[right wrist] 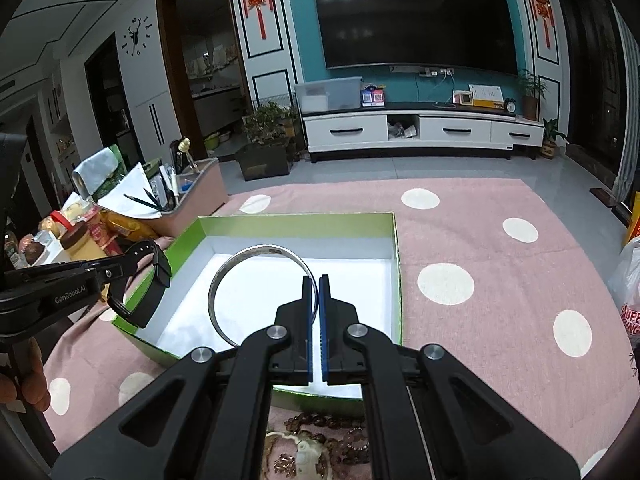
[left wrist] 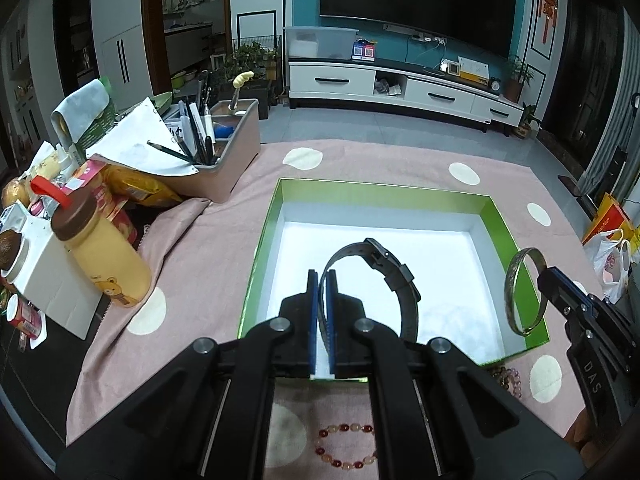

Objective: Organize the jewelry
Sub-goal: 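Carry the black watch and silver bangle over the green box with both tools, then open the left tool releasing the watch while the right tool releases the bangle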

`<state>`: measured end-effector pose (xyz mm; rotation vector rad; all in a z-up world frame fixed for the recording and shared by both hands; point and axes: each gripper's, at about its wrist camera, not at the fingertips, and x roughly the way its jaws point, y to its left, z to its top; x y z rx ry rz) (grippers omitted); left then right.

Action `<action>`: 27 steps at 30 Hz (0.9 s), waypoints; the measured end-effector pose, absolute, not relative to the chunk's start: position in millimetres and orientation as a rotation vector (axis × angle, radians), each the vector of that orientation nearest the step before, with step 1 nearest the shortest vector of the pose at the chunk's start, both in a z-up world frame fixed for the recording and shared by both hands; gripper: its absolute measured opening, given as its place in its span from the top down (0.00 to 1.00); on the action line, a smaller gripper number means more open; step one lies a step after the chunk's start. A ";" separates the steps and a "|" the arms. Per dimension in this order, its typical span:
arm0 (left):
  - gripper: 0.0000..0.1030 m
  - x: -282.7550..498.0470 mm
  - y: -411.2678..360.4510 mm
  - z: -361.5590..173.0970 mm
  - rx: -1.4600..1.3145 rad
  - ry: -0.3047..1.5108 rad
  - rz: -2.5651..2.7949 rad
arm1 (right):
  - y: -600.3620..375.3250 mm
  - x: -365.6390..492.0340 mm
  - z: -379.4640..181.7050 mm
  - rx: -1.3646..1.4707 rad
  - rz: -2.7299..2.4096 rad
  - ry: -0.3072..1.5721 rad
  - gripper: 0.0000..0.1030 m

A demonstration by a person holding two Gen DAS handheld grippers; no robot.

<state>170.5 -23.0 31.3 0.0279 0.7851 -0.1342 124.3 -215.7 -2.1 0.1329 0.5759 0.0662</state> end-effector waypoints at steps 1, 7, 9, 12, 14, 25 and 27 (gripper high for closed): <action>0.97 172.6 -24.5 29.7 0.032 0.787 -0.134 | -216.0 126.2 -3.7 0.132 0.064 0.581 0.98; 0.97 185.4 -31.4 18.3 0.053 0.810 -0.131 | -215.9 137.7 -12.1 0.122 0.049 0.606 0.98; 0.97 188.9 -32.7 13.5 0.059 0.821 -0.126 | -215.5 141.3 -13.2 0.120 0.047 0.613 0.98; 0.96 193.7 -33.6 7.0 0.068 0.836 -0.119 | -213.5 146.2 -15.7 0.112 0.046 0.623 0.98; 0.96 196.1 -33.6 3.2 0.071 0.845 -0.115 | -212.6 149.1 -17.3 0.110 0.047 0.633 0.98; 0.87 203.3 -37.2 -5.8 0.087 0.861 -0.107 | -211.1 157.6 -24.0 0.115 0.038 0.668 0.92; 0.81 203.1 -37.4 -5.1 0.086 0.857 -0.107 | -211.5 157.4 -23.8 0.118 0.034 0.670 0.81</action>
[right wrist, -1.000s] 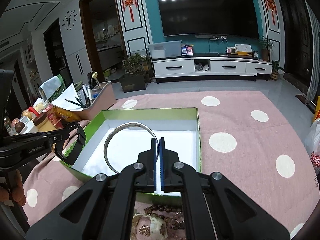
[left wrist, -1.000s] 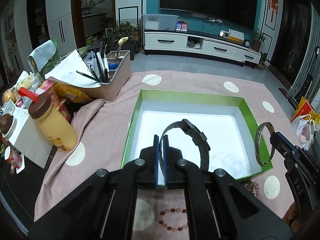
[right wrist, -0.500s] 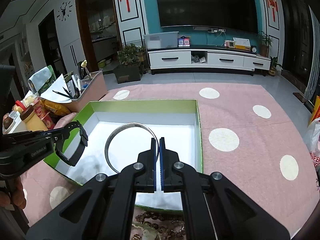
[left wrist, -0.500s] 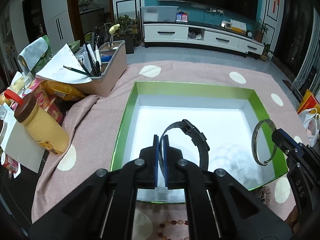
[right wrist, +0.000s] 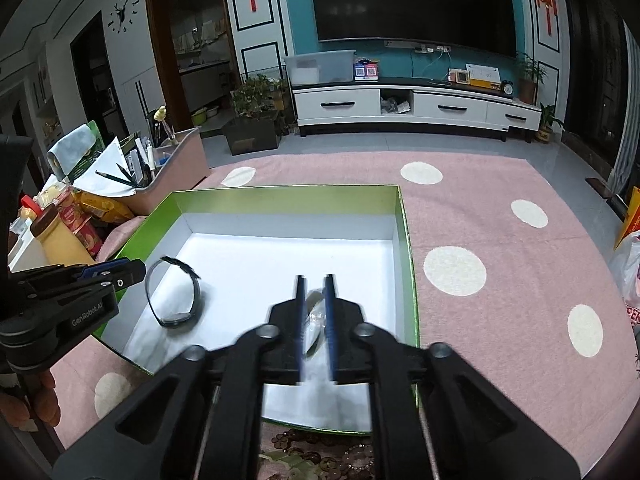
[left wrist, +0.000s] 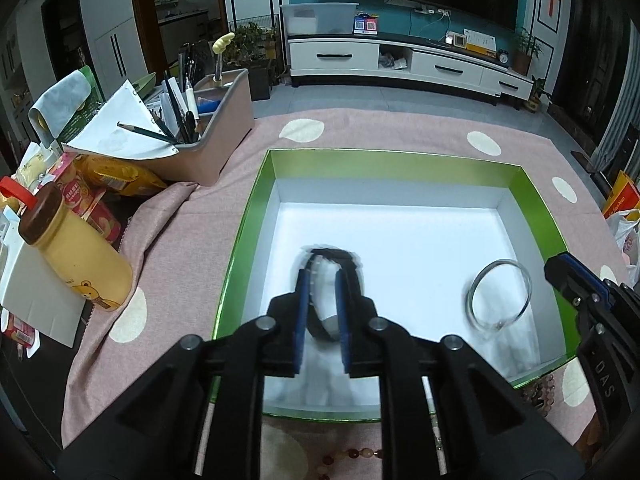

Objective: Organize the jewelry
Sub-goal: 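Open the left tool releasing the watch while the right tool releases the bangle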

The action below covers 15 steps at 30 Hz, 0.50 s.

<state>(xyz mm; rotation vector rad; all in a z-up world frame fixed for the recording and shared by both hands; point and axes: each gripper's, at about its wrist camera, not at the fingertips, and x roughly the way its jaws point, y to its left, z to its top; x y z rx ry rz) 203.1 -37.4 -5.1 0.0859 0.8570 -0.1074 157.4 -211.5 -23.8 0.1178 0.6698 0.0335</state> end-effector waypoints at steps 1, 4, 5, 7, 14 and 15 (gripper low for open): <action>0.73 203.0 -36.9 -4.5 0.086 0.854 -0.107 | -213.2 156.7 -23.8 0.129 0.029 0.670 0.78; 0.69 201.7 -36.1 -2.1 0.090 0.842 -0.106 | -216.7 155.0 -23.7 0.147 0.027 0.666 0.78; 0.68 201.1 -35.6 -1.3 0.088 0.840 -0.105 | -217.7 153.9 -23.4 0.153 0.028 0.665 0.78; 0.60 199.4 -34.7 0.2 0.085 0.837 -0.106 | -220.2 151.3 -22.5 0.168 0.031 0.664 0.72; 0.37 188.5 -30.9 5.7 0.079 0.825 -0.105 | -228.3 137.7 -19.2 0.217 0.036 0.650 0.54; 0.35 185.3 -29.5 7.4 0.078 0.820 -0.106 | -230.2 133.8 -18.7 0.227 0.037 0.647 0.52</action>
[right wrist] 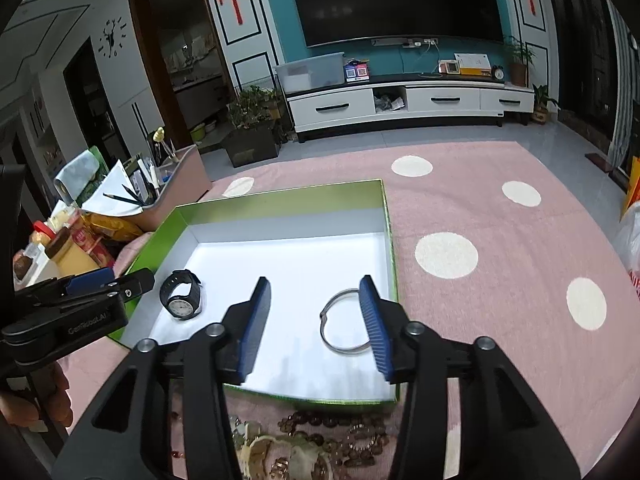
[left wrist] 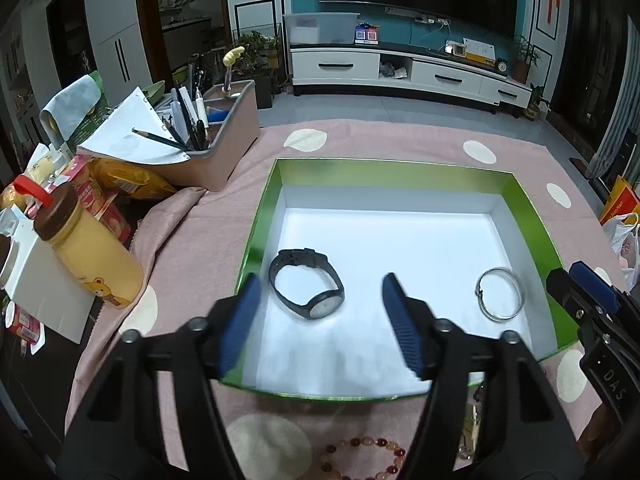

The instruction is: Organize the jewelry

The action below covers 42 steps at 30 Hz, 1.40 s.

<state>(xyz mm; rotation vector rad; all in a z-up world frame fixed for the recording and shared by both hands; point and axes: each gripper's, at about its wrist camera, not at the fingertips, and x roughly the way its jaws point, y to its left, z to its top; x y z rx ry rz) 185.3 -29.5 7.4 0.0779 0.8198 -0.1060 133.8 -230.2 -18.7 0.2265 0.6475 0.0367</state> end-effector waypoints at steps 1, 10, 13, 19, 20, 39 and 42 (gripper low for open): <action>0.33 182.1 -28.4 9.0 0.078 0.816 -0.105 | -231.1 130.9 -18.4 0.231 0.037 0.646 0.51; 0.12 151.5 -18.0 18.5 0.047 0.813 -0.113 | -240.9 95.6 -9.5 0.272 0.017 0.627 0.38; 0.07 140.3 -16.5 19.3 0.040 0.818 -0.122 | -241.1 83.0 -5.5 0.267 0.002 0.618 0.27; 0.04 117.4 -16.3 17.1 0.044 0.832 -0.143 | -233.6 58.8 4.3 0.226 0.007 0.599 0.26; 0.04 113.4 -15.8 16.7 0.045 0.835 -0.147 | -231.4 55.6 6.1 0.220 0.008 0.599 0.26; 0.04 44.1 4.9 8.4 0.048 0.880 -0.177 | -210.9 -1.5 11.3 0.189 0.024 0.619 0.14; 0.02 37.6 4.5 6.4 0.051 0.885 -0.184 | -210.1 -6.1 7.7 0.190 0.024 0.633 0.11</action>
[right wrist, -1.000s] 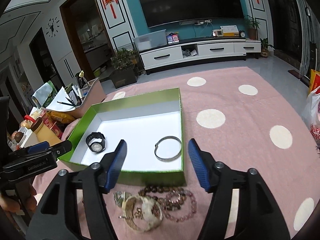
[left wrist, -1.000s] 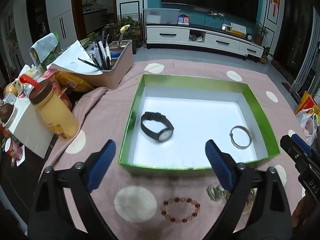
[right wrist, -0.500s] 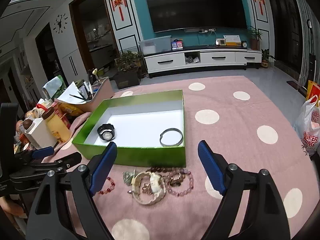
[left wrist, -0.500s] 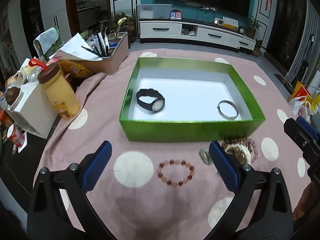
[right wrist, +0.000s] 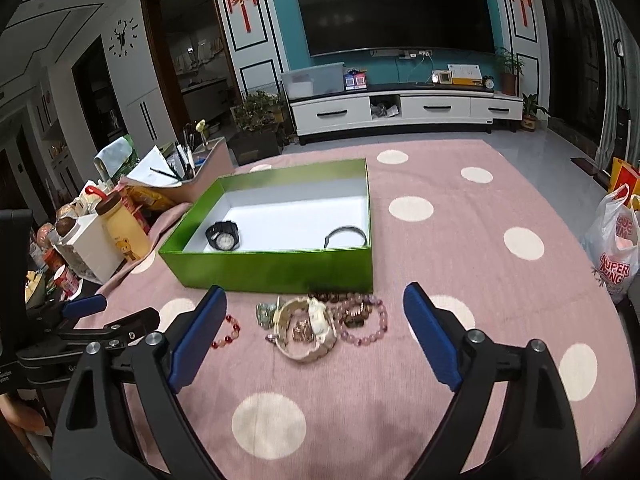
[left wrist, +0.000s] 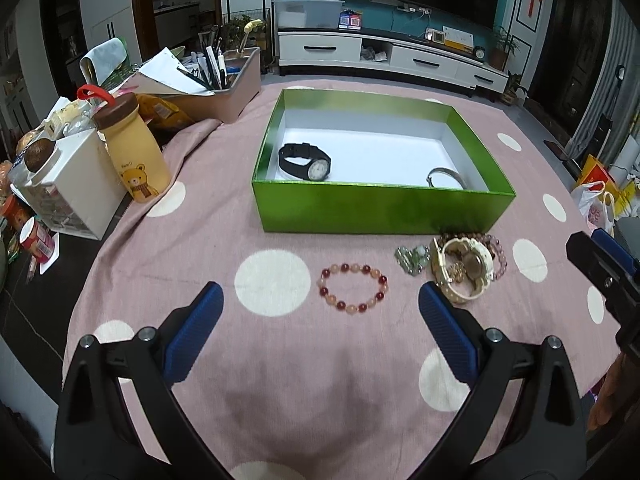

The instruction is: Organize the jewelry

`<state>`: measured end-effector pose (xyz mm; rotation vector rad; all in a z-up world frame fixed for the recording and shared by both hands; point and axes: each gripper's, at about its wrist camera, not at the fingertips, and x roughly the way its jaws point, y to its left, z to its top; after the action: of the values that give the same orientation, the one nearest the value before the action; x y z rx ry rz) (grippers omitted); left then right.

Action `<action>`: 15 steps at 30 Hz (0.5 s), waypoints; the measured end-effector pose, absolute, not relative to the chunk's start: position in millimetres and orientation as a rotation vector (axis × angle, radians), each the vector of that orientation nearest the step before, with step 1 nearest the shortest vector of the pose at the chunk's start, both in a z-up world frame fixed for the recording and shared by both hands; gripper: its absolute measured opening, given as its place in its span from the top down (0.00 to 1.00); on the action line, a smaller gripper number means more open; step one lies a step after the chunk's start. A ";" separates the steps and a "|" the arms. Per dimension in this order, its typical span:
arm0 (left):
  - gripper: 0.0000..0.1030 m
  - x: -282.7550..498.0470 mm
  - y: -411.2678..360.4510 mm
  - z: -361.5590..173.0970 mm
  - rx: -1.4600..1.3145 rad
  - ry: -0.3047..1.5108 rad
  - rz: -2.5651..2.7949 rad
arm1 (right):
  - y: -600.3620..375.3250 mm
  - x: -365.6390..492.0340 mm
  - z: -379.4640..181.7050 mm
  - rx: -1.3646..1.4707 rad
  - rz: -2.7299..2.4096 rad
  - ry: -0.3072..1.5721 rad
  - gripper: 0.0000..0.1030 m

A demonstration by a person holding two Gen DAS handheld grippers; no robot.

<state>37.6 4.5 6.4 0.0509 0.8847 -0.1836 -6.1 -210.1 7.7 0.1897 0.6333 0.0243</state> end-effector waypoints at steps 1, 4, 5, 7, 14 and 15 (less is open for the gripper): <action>0.02 36.7 3.3 6.6 0.051 0.885 -0.186 | -209.2 -7.9 6.2 0.188 0.025 0.638 0.11; 0.02 32.0 1.1 2.8 0.051 0.898 -0.203 | -206.9 -9.9 0.6 0.172 0.029 0.662 0.11; 0.02 30.8 0.1 1.2 0.053 0.903 -0.207 | -206.6 -10.4 -1.3 0.171 0.029 0.669 0.11; 0.02 29.5 -1.6 -1.6 0.057 0.912 -0.216 | -206.5 -10.8 -4.3 0.172 0.031 0.681 0.11; 0.02 24.4 -4.9 -6.9 0.059 0.926 -0.239 | -204.0 -14.6 -7.3 0.168 0.036 0.695 0.11; 0.02 24.5 -4.9 -7.2 0.059 0.928 -0.241 | -203.4 -14.7 -8.1 0.165 0.038 0.698 0.11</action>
<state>24.5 -4.9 -7.2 0.0590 0.9285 -0.2413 -14.7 -203.4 -8.1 0.1653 0.6976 0.0376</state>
